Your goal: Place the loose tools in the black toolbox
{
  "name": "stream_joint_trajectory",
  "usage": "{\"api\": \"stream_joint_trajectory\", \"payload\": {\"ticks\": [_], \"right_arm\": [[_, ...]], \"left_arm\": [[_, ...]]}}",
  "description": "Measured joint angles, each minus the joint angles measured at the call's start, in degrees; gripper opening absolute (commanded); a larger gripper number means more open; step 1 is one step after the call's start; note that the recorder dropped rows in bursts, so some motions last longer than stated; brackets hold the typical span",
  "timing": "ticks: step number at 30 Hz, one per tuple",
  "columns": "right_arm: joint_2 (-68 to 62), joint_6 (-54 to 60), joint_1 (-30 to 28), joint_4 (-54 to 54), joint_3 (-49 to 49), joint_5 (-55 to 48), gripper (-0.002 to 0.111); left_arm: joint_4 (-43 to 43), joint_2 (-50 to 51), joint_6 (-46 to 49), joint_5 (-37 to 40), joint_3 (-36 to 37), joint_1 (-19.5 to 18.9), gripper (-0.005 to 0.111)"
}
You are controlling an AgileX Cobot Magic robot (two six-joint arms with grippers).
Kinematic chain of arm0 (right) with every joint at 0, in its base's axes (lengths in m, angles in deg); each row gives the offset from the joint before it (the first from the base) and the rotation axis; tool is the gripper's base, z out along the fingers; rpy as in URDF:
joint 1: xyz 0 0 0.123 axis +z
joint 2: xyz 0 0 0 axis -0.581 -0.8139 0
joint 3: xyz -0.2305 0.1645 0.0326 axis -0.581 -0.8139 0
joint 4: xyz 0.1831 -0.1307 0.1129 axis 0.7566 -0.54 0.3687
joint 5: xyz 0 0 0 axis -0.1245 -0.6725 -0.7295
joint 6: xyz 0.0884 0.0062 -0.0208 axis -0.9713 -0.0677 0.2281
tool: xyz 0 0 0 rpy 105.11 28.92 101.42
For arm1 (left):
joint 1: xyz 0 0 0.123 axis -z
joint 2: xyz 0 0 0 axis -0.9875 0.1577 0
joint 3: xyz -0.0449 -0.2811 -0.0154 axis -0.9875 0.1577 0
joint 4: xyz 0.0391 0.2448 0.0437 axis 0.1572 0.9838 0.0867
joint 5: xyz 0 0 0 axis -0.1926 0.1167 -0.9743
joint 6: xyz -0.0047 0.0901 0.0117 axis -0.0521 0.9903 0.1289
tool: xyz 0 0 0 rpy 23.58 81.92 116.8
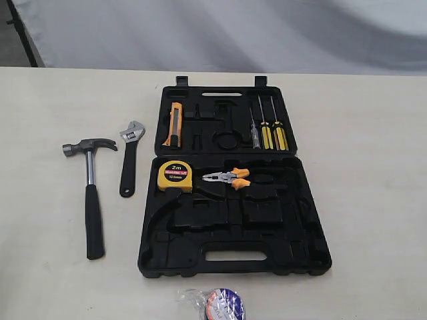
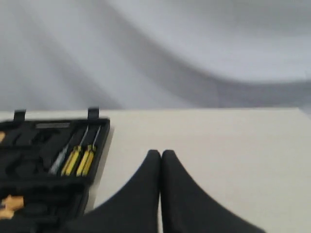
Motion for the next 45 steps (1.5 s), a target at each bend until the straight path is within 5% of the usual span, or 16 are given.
{"api": "stream_joint_trajectory", "payload": {"ticks": [7, 17, 24, 32, 38, 45], "right_arm": [[0.0, 0.0, 0.0, 0.1, 0.0, 16.8, 0.0], [0.0, 0.6, 0.0, 0.2, 0.0, 21.7, 0.0], [-6.7, 0.4, 0.0, 1.1, 15.9, -7.2, 0.0], [-33.8, 0.6, 0.0, 5.0, 39.7, -44.7, 0.0], [-51.1, 6.1, 3.2, 10.1, 40.7, -49.5, -0.001], [-64.9, 5.8, 23.4, 12.3, 40.6, -44.9, -0.001]], "left_arm": [[0.0, 0.0, 0.0, 0.0, 0.0, 0.0, 0.001], [0.0, 0.0, 0.0, 0.0, 0.0, 0.0, 0.001], [0.0, 0.0, 0.0, 0.0, 0.0, 0.0, 0.001], [0.0, 0.0, 0.0, 0.0, 0.0, 0.0, 0.001], [0.0, 0.0, 0.0, 0.0, 0.0, 0.0, 0.001], [0.0, 0.0, 0.0, 0.0, 0.0, 0.0, 0.001]]}}
